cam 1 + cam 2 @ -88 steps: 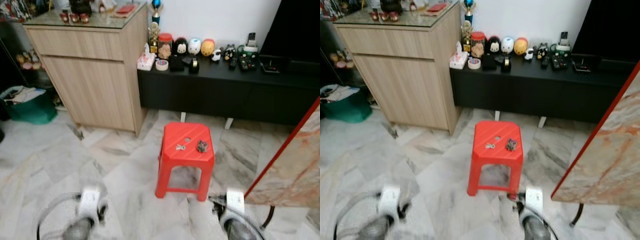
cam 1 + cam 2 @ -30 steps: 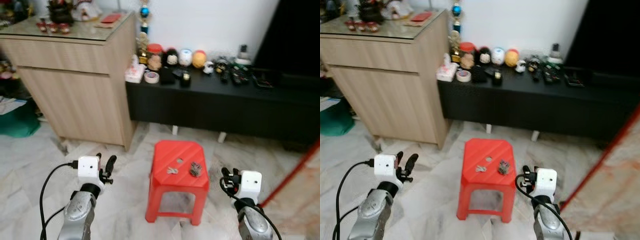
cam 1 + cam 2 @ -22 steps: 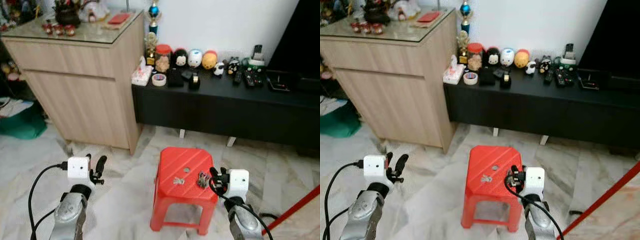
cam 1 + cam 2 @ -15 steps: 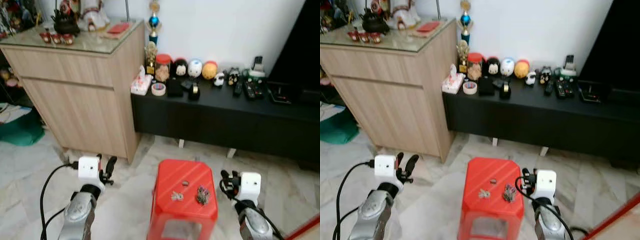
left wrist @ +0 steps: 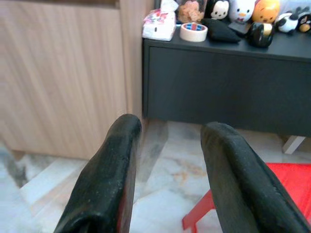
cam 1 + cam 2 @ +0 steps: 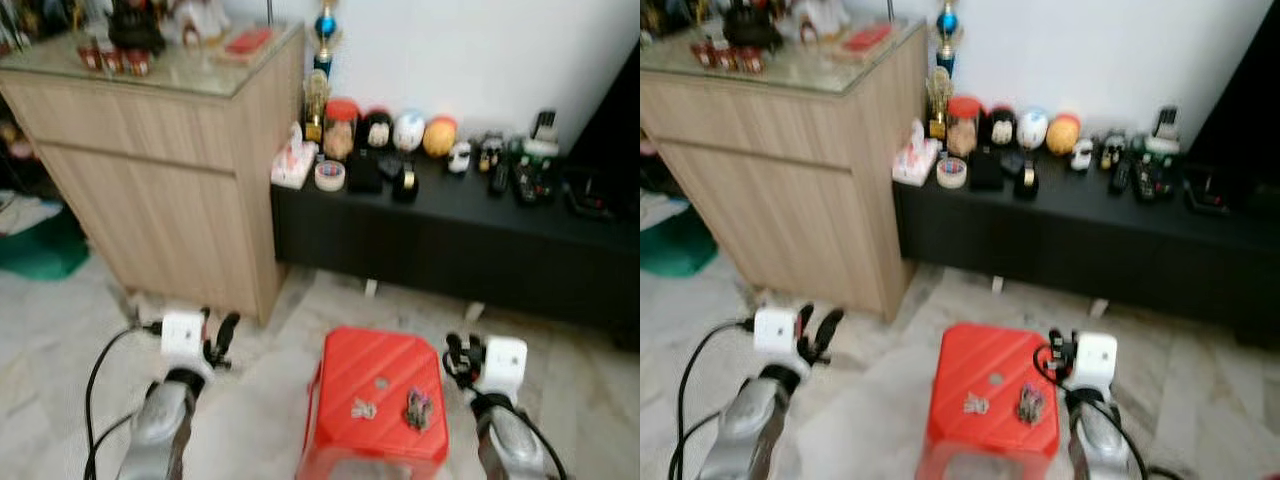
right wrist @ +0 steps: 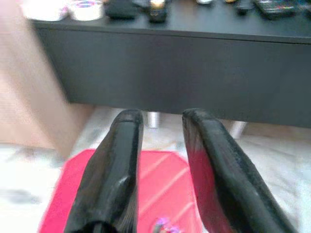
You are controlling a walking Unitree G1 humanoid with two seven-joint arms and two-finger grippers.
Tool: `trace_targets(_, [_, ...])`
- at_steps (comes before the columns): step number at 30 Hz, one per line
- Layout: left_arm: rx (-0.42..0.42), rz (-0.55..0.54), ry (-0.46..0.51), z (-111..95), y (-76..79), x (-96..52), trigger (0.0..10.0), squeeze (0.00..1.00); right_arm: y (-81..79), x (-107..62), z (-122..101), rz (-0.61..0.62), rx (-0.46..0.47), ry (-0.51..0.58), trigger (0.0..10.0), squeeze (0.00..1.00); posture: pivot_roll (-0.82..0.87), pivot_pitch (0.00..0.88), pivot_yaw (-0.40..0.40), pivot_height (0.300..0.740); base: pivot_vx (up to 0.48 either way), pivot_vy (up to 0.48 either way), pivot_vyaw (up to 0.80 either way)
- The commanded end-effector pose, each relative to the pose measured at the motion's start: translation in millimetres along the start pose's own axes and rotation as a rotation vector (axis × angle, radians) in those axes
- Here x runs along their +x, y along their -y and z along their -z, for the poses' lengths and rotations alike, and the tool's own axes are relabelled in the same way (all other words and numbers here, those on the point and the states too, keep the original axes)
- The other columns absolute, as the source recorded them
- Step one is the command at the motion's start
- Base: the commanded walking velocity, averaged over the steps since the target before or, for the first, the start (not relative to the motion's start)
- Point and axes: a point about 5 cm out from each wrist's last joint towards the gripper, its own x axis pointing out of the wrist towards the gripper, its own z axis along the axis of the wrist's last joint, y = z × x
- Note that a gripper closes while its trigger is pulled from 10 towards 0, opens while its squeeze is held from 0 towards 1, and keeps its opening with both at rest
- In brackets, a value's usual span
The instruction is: Hang keys on a hook
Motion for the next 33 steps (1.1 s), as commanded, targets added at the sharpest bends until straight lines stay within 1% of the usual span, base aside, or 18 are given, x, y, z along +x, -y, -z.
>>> trace_targets(1, [-0.005,0.010,-0.002,0.2,2.5,0.0,10.0,0.00,6.8,-1.2,-0.2,0.021,-0.005,-0.004,10.0,0.00,0.06,0.000,-0.037,0.740,0.000,0.000,0.00])
trace_targets(10, [-0.003,0.007,-0.001,-1.1,1.6,0.0,10.0,0.00,6.4,-0.7,1.3,0.031,-0.012,-0.020,10.0,0.00,0.06,0.000,-0.035,0.740,0.000,0.000,0.00])
trace_targets(17, [-0.003,0.012,-0.004,-1.0,2.8,0.1,10.0,0.00,13.0,0.2,3.5,0.062,-0.015,-0.053,10.0,0.00,0.06,0.000,-0.035,0.740,0.000,0.000,0.00])
trace_targets(20, [-0.002,0.013,-0.007,-0.6,2.5,-0.1,10.0,0.00,14.0,0.8,3.4,0.071,-0.016,-0.058,10.0,0.00,0.06,0.000,-0.032,0.731,0.000,0.000,0.00])
trace_targets(27, [-0.002,0.014,-0.014,0.8,3.0,-1.2,10.0,0.00,14.0,1.6,2.5,0.067,-0.019,-0.056,10.0,0.00,0.07,0.000,-0.034,0.691,0.000,0.000,0.00])
trace_targets(28, [-0.002,0.014,-0.014,0.8,3.0,-1.2,10.0,0.00,14.0,1.6,2.5,0.067,-0.019,-0.056,10.0,0.00,0.07,0.000,-0.034,0.691,0.000,0.000,0.00])
trace_targets(29, [-0.002,0.013,-0.015,1.2,3.1,-1.6,10.0,0.00,14.2,0.8,0.3,0.075,-0.001,-0.027,10.0,0.00,0.07,0.000,-0.037,0.691,0.000,0.000,0.00])
trace_targets(33, [-0.003,0.012,-0.016,1.5,3.5,-2.2,10.0,0.00,14.5,1.0,-0.8,0.066,-0.016,-0.025,10.0,0.00,0.07,0.000,-0.039,0.691,0.000,0.000,0.00])
